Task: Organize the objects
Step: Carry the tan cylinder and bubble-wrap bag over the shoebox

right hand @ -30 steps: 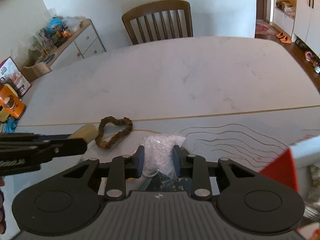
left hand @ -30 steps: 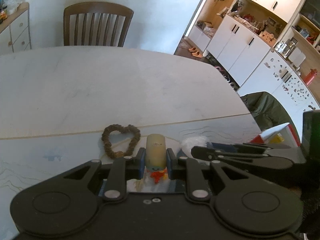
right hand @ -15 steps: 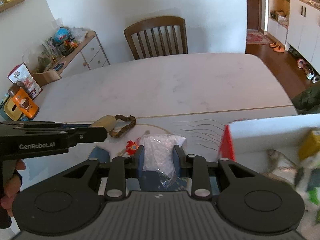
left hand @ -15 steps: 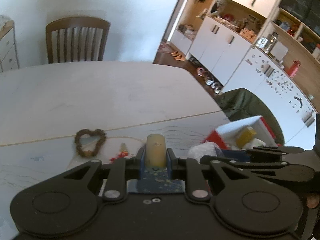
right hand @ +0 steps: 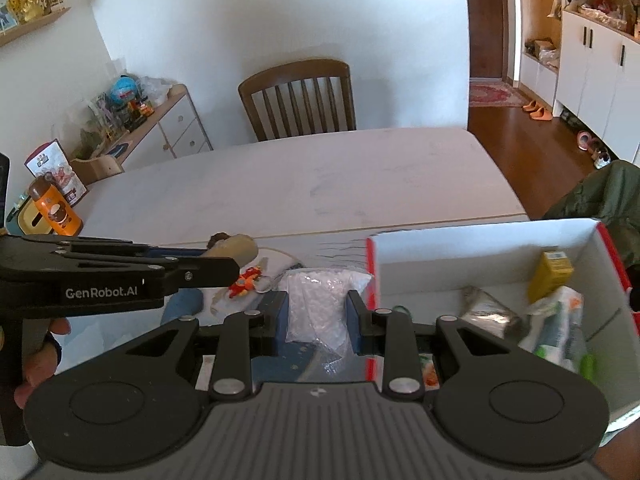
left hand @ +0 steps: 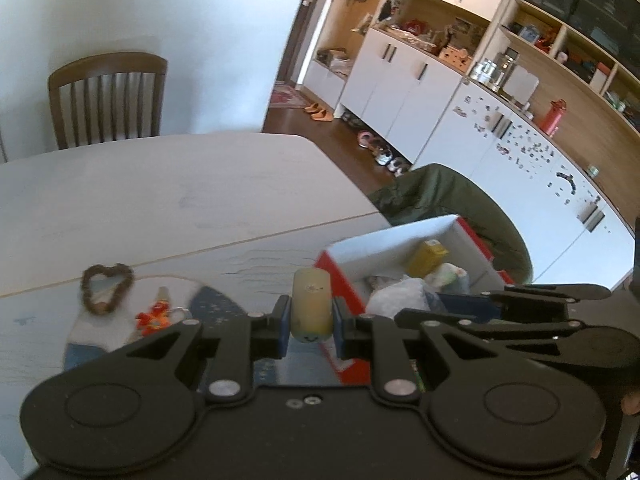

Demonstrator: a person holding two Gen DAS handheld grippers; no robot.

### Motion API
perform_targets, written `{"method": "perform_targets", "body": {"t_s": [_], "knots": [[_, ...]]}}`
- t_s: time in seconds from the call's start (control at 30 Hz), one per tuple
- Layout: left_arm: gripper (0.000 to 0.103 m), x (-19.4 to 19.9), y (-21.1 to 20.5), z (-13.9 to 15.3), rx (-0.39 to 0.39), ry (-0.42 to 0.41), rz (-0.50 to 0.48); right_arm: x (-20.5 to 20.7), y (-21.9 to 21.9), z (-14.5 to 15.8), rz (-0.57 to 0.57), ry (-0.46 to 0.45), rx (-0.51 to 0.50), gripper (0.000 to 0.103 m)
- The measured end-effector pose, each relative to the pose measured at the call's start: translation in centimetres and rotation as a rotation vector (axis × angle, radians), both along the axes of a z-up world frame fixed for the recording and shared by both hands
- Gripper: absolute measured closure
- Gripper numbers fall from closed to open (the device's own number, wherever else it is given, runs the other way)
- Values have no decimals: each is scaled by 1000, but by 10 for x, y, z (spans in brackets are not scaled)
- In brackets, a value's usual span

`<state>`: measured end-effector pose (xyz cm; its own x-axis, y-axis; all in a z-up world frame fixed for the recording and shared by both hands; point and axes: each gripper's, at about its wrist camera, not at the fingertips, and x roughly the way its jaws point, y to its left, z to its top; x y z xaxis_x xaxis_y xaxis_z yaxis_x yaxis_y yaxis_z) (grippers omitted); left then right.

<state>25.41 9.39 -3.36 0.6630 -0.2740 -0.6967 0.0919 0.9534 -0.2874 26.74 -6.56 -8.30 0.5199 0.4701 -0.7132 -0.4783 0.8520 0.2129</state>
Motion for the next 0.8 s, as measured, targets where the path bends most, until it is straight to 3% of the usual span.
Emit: {"method": "perform_targets", "body": {"t_s": [0.8], "knots": [[84,53,-127,-20,53,38,-72,30,-158,-31,-134,15,-26,74]]}}
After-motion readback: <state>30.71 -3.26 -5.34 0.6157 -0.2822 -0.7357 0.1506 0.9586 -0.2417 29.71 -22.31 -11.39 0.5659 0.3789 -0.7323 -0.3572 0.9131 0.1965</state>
